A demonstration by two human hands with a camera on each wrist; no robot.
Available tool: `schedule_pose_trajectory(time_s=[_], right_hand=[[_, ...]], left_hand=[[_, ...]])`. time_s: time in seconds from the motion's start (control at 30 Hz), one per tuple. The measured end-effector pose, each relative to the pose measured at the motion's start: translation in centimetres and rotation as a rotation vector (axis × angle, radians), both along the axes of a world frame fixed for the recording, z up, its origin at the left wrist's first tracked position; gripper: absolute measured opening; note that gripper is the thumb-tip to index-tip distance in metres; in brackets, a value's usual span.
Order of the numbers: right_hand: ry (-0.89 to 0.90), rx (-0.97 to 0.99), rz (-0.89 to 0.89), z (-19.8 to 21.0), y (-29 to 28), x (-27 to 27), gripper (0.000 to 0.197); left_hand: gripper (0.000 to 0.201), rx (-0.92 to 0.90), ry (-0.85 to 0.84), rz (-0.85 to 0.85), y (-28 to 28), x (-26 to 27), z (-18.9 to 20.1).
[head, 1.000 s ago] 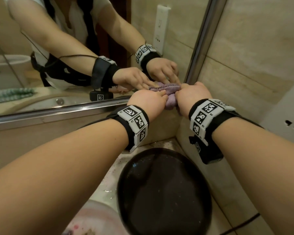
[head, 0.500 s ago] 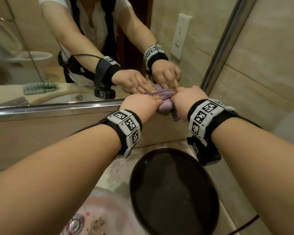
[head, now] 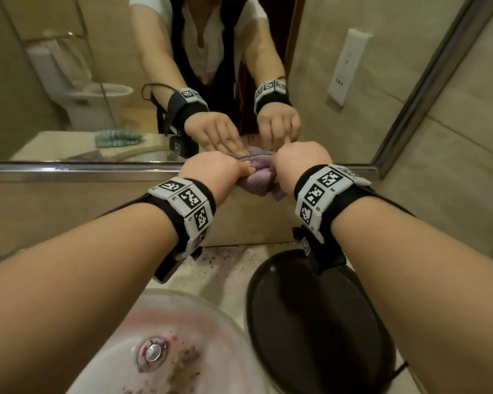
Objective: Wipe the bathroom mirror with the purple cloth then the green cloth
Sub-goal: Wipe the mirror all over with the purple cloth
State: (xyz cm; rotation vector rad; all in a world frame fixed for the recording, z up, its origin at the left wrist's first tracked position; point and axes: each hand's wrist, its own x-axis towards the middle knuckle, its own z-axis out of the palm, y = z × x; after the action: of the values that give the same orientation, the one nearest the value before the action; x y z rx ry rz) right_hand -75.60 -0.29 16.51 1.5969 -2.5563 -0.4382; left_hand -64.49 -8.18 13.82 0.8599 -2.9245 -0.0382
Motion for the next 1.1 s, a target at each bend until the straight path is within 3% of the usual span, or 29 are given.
schedule_pose_trajectory(time_s=[0.23, 0.37, 0.5, 0.63, 0.83, 0.97, 1.1], right_hand=[[-0.004, -0.064, 0.059, -0.4, -1.8, 2.4, 0.025], [-0.007, -0.084, 0.116, -0.6, -2.4, 3.7, 0.032], [0.019, -0.140, 0.144, -0.9, -2.5, 4.8, 0.017], [-0.001, -0.155, 0.131, -1.1, -2.4, 4.8, 0.020], [-0.133, -0.194, 0.101, -1.0, -1.2, 4.3, 0.028], [-0.112, -0.205, 0.104, -1.6, -0.9, 4.2, 0.032], [-0.080, -0.170, 0.122, -1.4, -1.3, 4.3, 0.034]], left_hand=[[0.046, -0.078, -0.080, 0.076, -1.3, 2.2, -0.5], [0.041, -0.227, -0.079, 0.032, -1.7, 4.1, -1.1], [0.058, -0.240, -0.072, -0.024, -1.9, 5.4, -1.7], [0.073, -0.237, -0.003, -0.024, -1.0, 6.0, -1.6], [0.047, -0.171, 0.140, 0.088, -0.8, 5.3, -2.7], [0.055, -0.128, 0.151, 0.149, -0.9, 4.6, -3.1], [0.044, -0.218, 0.097, 0.133, -1.0, 4.6, -2.6]])
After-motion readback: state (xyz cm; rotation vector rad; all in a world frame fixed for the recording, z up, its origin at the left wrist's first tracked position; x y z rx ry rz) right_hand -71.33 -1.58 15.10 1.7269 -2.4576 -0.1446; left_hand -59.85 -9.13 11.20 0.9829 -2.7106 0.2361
